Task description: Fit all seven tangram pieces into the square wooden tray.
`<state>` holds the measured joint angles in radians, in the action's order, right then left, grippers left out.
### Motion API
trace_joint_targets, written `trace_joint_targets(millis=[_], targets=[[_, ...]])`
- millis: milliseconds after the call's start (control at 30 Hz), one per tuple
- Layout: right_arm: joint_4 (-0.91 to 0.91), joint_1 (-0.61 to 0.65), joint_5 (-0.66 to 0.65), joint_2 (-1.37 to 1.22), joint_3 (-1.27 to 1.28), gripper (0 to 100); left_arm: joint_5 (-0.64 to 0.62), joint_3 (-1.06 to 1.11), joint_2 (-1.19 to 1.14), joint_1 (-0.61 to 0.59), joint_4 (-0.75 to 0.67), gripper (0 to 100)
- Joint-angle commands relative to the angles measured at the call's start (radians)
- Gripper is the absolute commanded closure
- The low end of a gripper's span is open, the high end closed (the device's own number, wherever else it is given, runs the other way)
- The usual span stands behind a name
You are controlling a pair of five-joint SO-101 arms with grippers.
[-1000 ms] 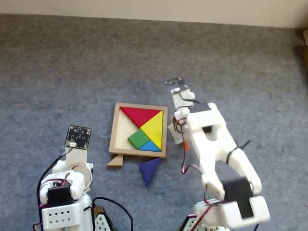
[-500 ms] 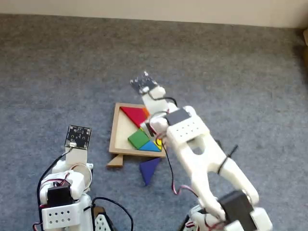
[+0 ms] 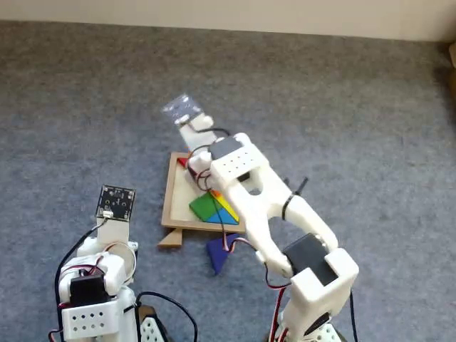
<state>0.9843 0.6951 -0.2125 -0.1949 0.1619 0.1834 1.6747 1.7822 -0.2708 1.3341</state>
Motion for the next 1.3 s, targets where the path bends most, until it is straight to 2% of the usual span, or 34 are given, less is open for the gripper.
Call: trace_joint_targets(millis=[0,133,300,633,700,867,1267], targets=[[0.054,0.065,0.009,0.025,-0.087,84.6,-0.009,0.021,0.045,0.016,0.006,99],[0.058,0.096,0.009,0.025,-0.096,84.6,-0.009,0.021,0.045,0.016,0.006,99],[0.156,0.105,0.009,0.036,-0.128,84.6,-0.009,0.021,0.045,0.016,0.006,99],[0.2,0.065,0.009,0.165,-0.151,84.7,-0.009,0.021,0.045,0.016,0.006,99],[0.171,0.045,0.009,0.165,-0.125,85.6,-0.009,0.021,0.045,0.016,0.006,99],[-0.004,0.018,0.009,0.17,0.03,96.7,-0.009,0.021,0.045,0.016,0.006,99],[-0.082,0.061,0.008,0.173,0.104,97.1,-0.009,0.021,0.045,0.01,0.006,99]])
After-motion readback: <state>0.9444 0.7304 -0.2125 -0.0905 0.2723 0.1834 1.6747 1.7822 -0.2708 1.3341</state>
